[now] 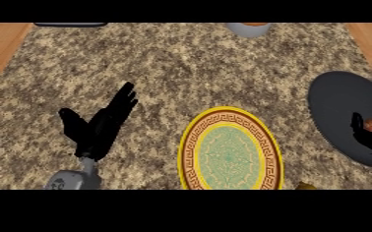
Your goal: Pick the sweet potato from the plate and place it in the pan
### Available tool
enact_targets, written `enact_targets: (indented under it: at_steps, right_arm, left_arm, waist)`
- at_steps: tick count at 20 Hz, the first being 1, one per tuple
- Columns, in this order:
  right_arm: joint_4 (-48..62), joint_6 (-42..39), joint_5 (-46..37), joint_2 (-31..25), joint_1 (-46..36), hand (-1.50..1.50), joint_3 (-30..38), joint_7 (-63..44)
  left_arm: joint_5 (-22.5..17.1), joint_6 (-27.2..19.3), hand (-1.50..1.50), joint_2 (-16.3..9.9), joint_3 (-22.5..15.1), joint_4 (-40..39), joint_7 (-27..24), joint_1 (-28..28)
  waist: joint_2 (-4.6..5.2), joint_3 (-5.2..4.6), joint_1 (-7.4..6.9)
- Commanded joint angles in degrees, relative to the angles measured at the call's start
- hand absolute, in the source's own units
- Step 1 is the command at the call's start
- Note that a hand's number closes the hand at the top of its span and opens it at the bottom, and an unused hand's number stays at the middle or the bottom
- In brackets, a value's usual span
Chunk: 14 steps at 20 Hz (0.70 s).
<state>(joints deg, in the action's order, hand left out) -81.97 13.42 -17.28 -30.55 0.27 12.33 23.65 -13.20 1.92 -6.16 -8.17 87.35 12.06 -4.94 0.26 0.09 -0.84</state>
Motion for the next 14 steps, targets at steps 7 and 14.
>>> enact_targets:
  at_steps: [7, 14]
  right_arm:
    - [41.6, 4.8, -0.2, -0.3, -25.0, 1.50, 6.3, 18.0]
    - [56.7, 5.4, -9.5, -6.2, -30.8, -1.50, 1.6, 11.0]
  left_arm:
    - [0.2, 1.5, 0.00, 0.5, 0.2, -0.6, -0.8, 0.5]
    - [0.8, 0.5, 0.00, 1.5, -0.5, 1.0, 1.0, -0.8]
  waist:
    - [0.36, 0.07, -0.92]
    - [0.92, 0.03, -2.35]
